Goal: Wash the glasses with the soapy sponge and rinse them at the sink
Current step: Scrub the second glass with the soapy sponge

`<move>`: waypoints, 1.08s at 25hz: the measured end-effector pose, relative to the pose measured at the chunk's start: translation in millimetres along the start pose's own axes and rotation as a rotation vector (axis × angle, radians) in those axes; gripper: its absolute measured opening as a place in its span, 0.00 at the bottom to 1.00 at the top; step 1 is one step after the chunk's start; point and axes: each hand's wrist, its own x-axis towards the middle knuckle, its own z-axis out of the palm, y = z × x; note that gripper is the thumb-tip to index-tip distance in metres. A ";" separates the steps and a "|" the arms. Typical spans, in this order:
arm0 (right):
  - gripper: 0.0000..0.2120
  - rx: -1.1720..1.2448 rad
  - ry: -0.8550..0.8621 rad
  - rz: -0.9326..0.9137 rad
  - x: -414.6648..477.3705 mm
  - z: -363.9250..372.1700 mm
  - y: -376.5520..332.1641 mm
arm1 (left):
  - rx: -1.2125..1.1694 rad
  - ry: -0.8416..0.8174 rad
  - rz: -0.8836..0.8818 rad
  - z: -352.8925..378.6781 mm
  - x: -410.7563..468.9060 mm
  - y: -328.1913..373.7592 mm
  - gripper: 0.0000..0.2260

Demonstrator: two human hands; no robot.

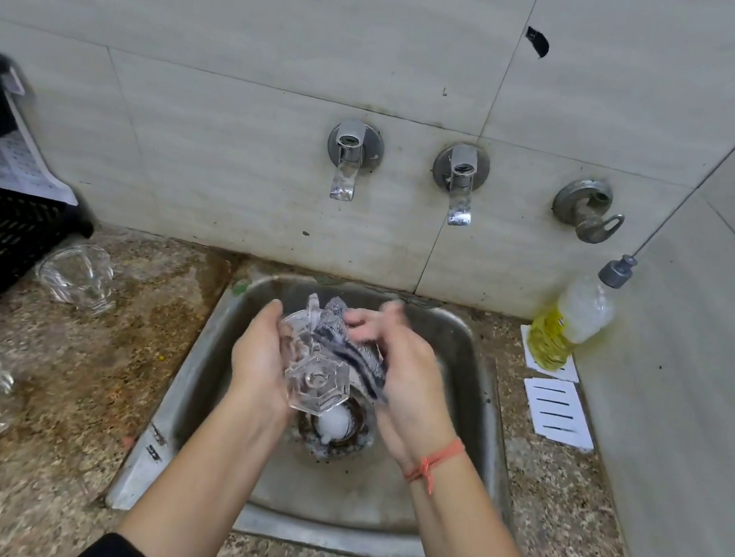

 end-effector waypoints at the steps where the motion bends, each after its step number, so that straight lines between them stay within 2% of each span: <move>1: 0.14 -0.127 -0.014 -0.028 1.5 -1.9 -0.5 | 0.029 0.020 0.010 -0.9 0.7 0.7 0.13; 2: 0.07 -0.233 -0.060 -0.049 1.9 -3.4 -2.6 | 0.044 0.021 0.021 -1.4 0.1 0.8 0.12; 3: 0.05 -0.289 -0.122 -0.039 3.0 -5.8 -3.4 | 0.055 0.010 0.018 -0.9 -0.5 0.7 0.12; 6: 0.13 -0.328 -0.202 0.007 8.4 -9.1 -6.3 | 0.101 -0.011 -0.015 -0.6 -0.5 1.5 0.13; 9: 0.14 -0.397 -0.004 -0.033 21.6 -7.6 -2.5 | 0.128 -0.035 -0.078 -0.8 2.9 -2.9 0.16; 11: 0.14 -0.497 0.016 -0.035 23.8 -7.5 -4.1 | 0.139 -0.052 -0.099 -2.9 2.7 -6.0 0.16; 14: 0.20 -0.524 -0.279 0.012 18.4 -16.7 -1.7 | 0.099 -0.064 -0.108 -6.4 5.0 -0.2 0.15; 16: 0.22 -0.528 -0.395 0.074 14.1 -20.5 3.4 | 0.082 -0.035 -0.125 -9.6 7.2 3.7 0.17; 17: 0.21 -0.547 -0.379 0.058 14.3 -19.9 6.7 | 0.089 -0.027 -0.124 -9.4 4.9 4.6 0.17; 20: 0.14 -0.495 -0.105 -0.013 22.1 -8.4 1.3 | 0.119 -0.010 -0.124 -4.6 0.4 -2.1 0.19; 21: 0.13 -0.471 -0.063 0.001 23.4 -6.2 -1.5 | 0.120 0.001 -0.130 -3.0 -2.8 -2.3 0.19; 25: 0.18 -0.372 -0.335 0.113 16.6 -13.4 -0.2 | 0.090 -0.008 -0.145 -3.1 -3.6 6.7 0.20; 26: 0.16 -0.391 -0.301 0.090 14.7 -11.5 1.9 | 0.097 -0.007 -0.142 -3.1 -5.0 6.9 0.20; 27: 0.14 -0.414 -0.189 0.056 16.3 -7.2 3.9 | 0.112 -0.007 -0.142 -2.4 -6.4 5.5 0.20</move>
